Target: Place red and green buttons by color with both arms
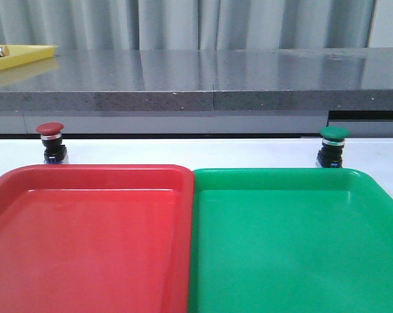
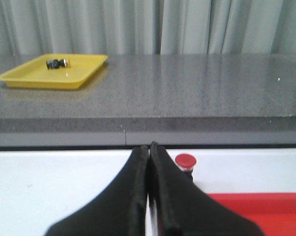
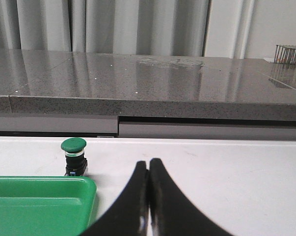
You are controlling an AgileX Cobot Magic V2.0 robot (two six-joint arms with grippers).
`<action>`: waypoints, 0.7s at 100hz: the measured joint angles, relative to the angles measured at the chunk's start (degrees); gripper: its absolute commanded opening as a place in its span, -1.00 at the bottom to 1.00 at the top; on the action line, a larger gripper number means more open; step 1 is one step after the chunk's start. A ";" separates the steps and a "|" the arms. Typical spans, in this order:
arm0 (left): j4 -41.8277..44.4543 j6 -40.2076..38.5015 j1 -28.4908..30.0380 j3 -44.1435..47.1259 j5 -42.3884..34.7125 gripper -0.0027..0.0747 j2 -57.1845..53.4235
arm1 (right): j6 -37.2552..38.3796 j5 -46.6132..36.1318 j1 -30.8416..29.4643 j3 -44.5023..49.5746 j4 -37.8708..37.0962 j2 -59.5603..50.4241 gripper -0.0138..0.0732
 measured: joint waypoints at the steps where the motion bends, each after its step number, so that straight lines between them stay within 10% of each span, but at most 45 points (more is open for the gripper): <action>1: 0.00 0.00 0.00 -0.52 0.57 -0.98 0.74 | 0.00 0.00 0.00 0.00 0.00 0.00 -0.83; 20: 0.00 0.23 0.00 -6.31 3.69 -0.90 10.91 | 0.00 0.00 0.00 0.00 0.00 0.00 -0.83; 49: 0.00 2.68 0.00 -13.72 4.35 0.13 24.39 | 0.00 0.00 0.00 0.00 0.00 0.00 -0.83; 70: 0.00 2.89 0.00 -20.20 5.17 0.31 33.17 | 0.00 0.00 0.00 0.00 0.00 0.00 -0.83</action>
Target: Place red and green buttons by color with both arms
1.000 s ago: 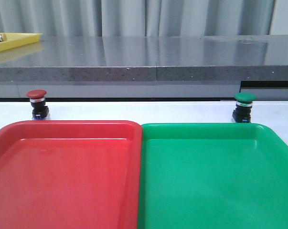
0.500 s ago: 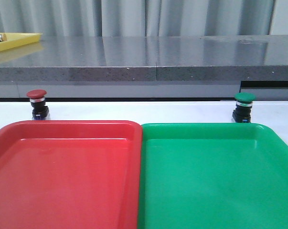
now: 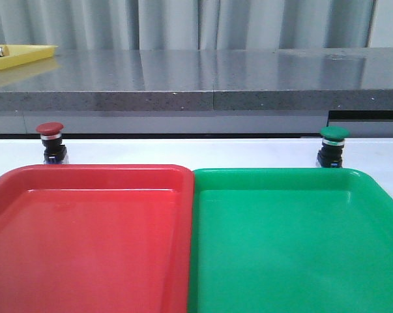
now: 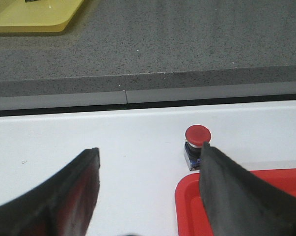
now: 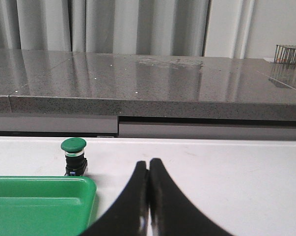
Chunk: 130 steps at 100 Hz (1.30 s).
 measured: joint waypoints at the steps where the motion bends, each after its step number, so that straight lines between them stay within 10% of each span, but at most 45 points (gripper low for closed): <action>1: 0.00 0.00 0.00 -0.52 0.25 0.32 0.63 | 0.00 0.00 0.00 0.00 0.00 0.00 -0.83; 16: 0.00 0.00 0.00 -6.69 4.86 0.55 7.74 | 0.00 0.00 0.00 0.00 0.00 0.00 -0.83; 130: -13.72 7.25 -2.77 -46.41 29.18 0.53 52.58 | 0.00 0.00 0.00 0.00 0.00 0.00 -0.83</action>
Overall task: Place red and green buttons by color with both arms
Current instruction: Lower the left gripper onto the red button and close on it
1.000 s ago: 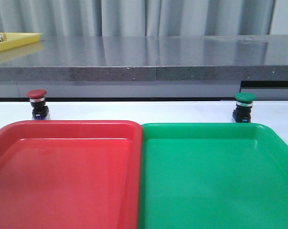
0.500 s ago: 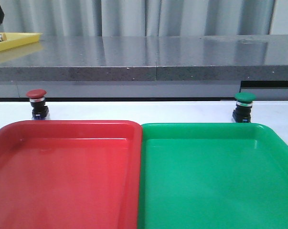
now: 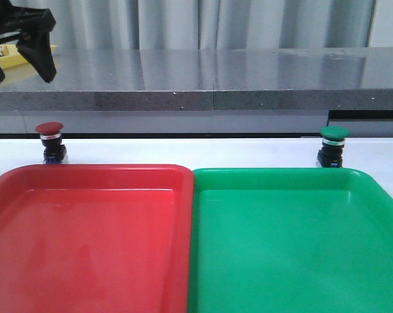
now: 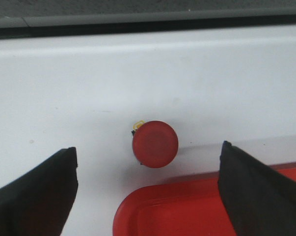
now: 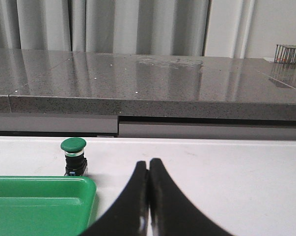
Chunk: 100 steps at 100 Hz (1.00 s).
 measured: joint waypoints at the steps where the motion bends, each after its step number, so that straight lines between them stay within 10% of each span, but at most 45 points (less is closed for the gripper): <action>1: -0.10 0.00 -0.07 0.00 -0.05 0.53 0.36 | 0.00 0.00 0.00 0.00 0.00 0.00 -0.83; 65: -0.89 0.22 -1.54 -1.57 -0.98 0.51 11.73 | 0.00 0.00 0.00 0.00 0.00 0.00 -0.83; 100: -0.89 0.22 -1.54 -1.70 -1.48 -0.29 11.71 | 0.00 0.00 0.00 0.00 0.00 0.00 -0.83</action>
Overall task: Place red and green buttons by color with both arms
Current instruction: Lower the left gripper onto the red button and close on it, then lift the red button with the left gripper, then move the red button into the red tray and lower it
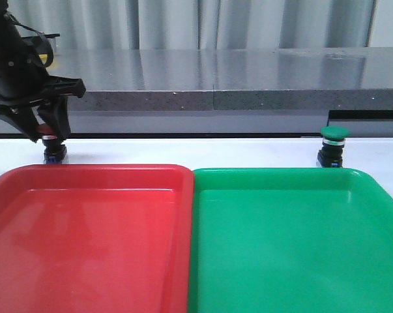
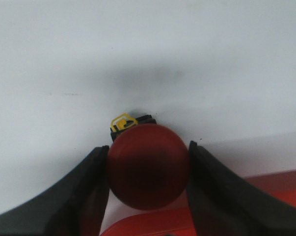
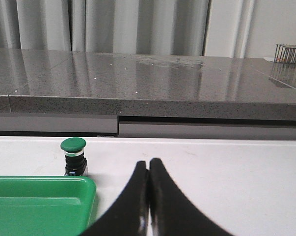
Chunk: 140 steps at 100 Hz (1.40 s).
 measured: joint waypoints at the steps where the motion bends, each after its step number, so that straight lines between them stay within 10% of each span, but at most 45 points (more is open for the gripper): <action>1: 0.00 0.00 0.00 0.00 0.00 -0.31 0.00 | 0.00 0.00 0.00 0.00 0.00 0.00 -0.83; 75: 0.00 0.00 0.00 -4.05 3.59 -0.36 -6.77 | 0.00 0.00 0.00 0.00 0.00 0.00 -0.83; 140: -3.51 1.69 -8.69 21.82 1.14 -0.36 -25.87 | 0.34 0.00 0.00 0.00 0.00 0.00 -0.83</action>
